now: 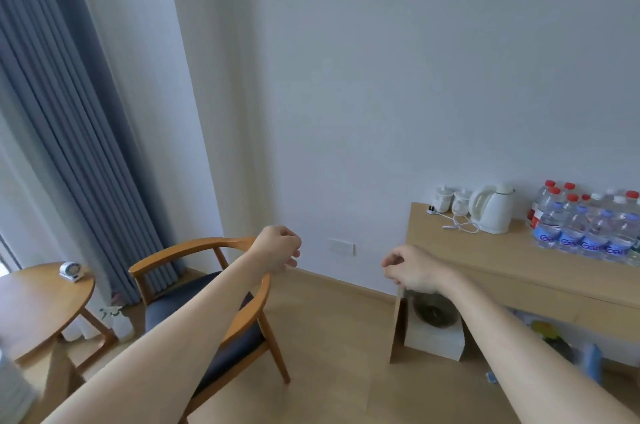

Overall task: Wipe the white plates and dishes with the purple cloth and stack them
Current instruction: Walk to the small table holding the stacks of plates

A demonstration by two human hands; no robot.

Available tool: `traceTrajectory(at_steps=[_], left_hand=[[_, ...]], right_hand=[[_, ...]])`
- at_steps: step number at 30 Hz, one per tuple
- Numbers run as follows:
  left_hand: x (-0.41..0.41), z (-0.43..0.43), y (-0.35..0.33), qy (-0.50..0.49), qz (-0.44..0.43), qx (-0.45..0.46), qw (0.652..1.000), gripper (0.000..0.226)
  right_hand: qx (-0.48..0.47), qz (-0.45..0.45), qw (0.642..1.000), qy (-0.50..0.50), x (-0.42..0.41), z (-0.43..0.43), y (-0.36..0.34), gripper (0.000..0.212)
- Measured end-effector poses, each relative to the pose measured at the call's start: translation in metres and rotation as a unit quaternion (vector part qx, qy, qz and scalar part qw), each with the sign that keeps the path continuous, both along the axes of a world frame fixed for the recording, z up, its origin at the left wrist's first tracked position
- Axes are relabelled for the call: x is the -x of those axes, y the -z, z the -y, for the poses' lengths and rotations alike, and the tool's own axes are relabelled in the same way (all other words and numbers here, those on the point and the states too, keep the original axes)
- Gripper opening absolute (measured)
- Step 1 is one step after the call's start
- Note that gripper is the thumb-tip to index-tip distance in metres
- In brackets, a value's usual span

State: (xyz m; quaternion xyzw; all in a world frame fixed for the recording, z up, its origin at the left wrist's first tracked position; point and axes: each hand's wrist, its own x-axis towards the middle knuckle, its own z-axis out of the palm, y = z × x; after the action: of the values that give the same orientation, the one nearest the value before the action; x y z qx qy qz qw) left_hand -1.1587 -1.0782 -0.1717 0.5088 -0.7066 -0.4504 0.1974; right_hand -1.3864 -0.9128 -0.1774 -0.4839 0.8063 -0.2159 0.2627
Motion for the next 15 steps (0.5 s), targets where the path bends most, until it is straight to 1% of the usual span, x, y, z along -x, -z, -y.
traceTrajectory(at_steps=[5,7,12,15], left_hand=[[-0.017,0.062,-0.008,-0.057,0.022,0.047,0.997,0.010],[-0.036,0.092,-0.017,-0.106,0.021,0.063,0.992,0.010],[-0.108,0.159,-0.034,-0.242,0.014,0.064,0.968,0.014],[-0.150,0.169,-0.030,-0.307,0.010,0.054,0.950,0.017]], right_hand=[[0.005,-0.027,0.997,-0.074,0.003,0.105,-0.013,0.021],[0.023,-0.033,0.994,-0.102,0.002,0.156,-0.026,0.021],[0.079,-0.022,0.978,-0.192,-0.022,0.279,-0.054,0.019],[0.085,-0.025,0.961,-0.260,-0.049,0.337,-0.058,0.020]])
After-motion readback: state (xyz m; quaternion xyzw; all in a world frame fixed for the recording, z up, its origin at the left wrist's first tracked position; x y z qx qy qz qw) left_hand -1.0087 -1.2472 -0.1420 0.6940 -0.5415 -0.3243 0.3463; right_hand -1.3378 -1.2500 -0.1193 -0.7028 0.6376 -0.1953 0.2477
